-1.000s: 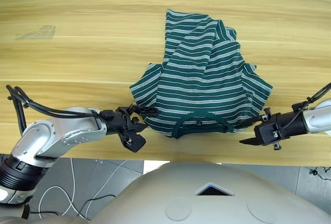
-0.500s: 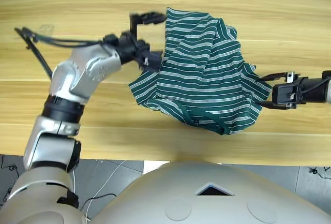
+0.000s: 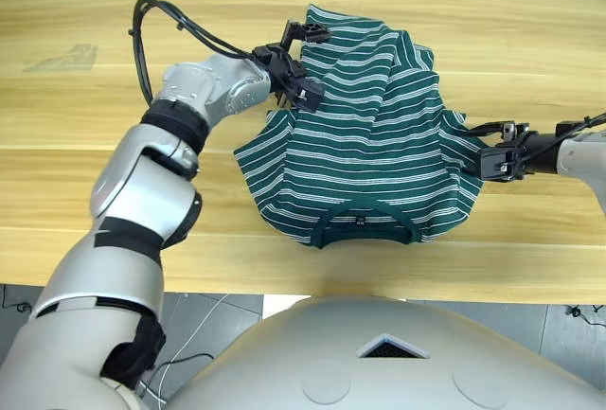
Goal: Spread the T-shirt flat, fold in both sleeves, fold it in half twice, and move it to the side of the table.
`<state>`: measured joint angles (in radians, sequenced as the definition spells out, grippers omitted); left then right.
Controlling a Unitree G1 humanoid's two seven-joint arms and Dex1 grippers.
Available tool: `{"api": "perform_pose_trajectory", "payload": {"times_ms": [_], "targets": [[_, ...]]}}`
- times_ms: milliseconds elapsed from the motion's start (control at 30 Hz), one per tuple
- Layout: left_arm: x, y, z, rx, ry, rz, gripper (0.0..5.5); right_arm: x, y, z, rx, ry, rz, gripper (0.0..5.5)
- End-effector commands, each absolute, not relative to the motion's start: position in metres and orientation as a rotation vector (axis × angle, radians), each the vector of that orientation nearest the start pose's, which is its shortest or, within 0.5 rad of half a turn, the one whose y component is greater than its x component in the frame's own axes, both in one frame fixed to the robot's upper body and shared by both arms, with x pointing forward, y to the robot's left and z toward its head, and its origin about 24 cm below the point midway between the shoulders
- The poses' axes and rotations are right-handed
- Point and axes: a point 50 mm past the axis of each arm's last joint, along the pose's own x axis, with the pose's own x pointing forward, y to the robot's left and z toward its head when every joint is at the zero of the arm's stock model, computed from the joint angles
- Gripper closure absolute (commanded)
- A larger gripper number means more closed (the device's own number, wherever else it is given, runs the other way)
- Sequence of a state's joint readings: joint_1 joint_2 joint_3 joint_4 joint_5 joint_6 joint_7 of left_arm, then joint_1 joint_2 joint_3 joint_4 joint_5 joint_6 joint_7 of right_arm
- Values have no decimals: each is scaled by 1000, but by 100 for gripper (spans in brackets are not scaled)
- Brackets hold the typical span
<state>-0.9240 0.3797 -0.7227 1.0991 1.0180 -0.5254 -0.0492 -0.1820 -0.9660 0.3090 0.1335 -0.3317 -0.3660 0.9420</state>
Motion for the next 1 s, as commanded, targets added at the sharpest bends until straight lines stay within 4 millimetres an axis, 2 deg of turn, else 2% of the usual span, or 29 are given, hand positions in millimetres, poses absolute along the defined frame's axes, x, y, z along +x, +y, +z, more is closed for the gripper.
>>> {"api": "perform_pose_trajectory", "payload": {"times_ms": [33,100,200,267,400,567,767,867,1000], "targets": [[384,107,73,1810,-213,-774,15,238,-237,46,-1312,419,1299,223],[381,101,65,1791,-198,-767,15,236,-234,40,-1298,424,1327,223],[363,98,33,1801,-177,-871,15,232,-231,37,-1279,420,1365,223],[354,98,20,1810,-186,-939,15,226,-233,36,-1269,441,1387,223],[338,115,0,1746,-139,-1019,15,202,-229,36,-1193,476,1476,223],[319,142,-28,1712,2,-970,15,183,-216,42,-1109,464,1577,223],[328,164,-15,1694,35,-869,15,159,-205,47,-996,476,1687,223],[326,171,-15,1684,36,-867,15,147,-197,52,-912,468,1753,223],[321,176,-19,1674,39,-885,15,155,-198,56,-949,456,1705,223]]}}
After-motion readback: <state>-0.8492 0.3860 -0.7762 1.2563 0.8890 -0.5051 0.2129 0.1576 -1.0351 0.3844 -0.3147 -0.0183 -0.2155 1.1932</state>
